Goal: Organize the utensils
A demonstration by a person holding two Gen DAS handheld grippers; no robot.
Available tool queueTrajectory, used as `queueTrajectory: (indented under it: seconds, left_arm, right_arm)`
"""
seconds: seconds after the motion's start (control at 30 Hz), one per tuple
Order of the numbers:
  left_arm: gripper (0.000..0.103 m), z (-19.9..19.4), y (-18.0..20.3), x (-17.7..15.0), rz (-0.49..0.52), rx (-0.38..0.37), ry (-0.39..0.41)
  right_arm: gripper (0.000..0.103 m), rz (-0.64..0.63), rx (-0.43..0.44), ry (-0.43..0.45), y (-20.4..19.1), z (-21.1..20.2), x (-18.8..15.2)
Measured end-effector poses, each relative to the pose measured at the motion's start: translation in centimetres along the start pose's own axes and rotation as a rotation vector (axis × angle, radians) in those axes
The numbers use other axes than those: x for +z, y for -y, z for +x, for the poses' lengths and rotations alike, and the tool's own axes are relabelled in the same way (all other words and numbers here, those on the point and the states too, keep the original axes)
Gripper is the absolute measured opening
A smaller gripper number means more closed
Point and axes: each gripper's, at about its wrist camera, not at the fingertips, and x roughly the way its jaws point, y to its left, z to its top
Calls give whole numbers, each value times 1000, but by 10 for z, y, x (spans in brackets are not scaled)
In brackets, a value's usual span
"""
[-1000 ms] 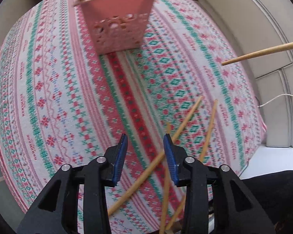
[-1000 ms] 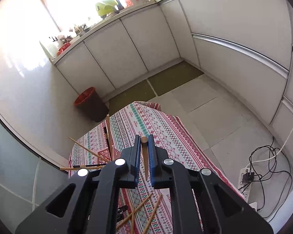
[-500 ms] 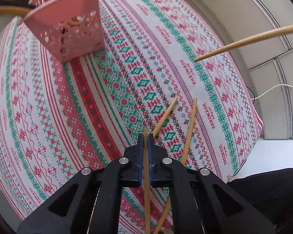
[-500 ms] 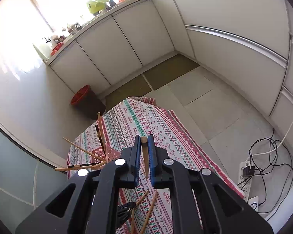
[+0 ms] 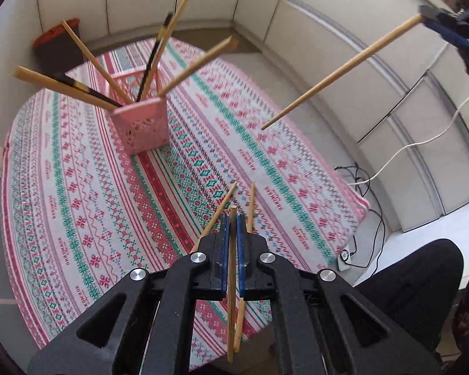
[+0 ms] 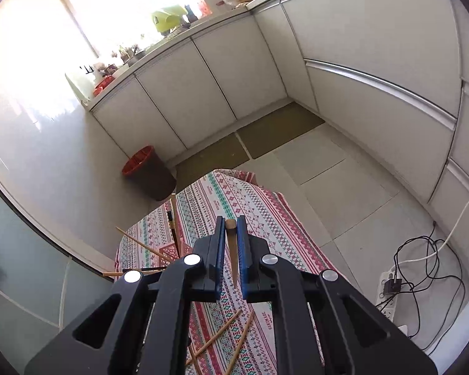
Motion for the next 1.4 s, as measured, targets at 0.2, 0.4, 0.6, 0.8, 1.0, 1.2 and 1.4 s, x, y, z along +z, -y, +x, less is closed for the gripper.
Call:
queueTrajectory:
  seconds: [0.2, 0.4, 0.6, 0.8, 1.0, 1.2, 1.4]
  left_arm:
    - [4, -49, 13, -14, 24, 10, 124]
    - [4, -108, 18, 4, 44, 43, 249]
    - [4, -166, 14, 54, 56, 87, 378]
    - [4, -206, 1, 112, 58, 156, 474]
    - [4, -189, -28, 142, 6, 205, 486]
    - [4, -150, -58, 152, -56, 214, 456]
    - [20, -118, -87, 142, -181, 192, 441]
  right_arm:
    - [8, -24, 20, 37, -11, -26, 13]
    - [8, -28, 39, 61, -23, -39, 36]
    - [8, -48, 57, 87, -47, -45, 75]
    - [8, -97, 81, 117, -85, -36, 114]
    - [8, -169, 103, 103, -123, -2, 118]
    - [8, -228, 101, 35, -144, 42, 100]
    - [8, -247, 94, -39, -148, 78, 80]
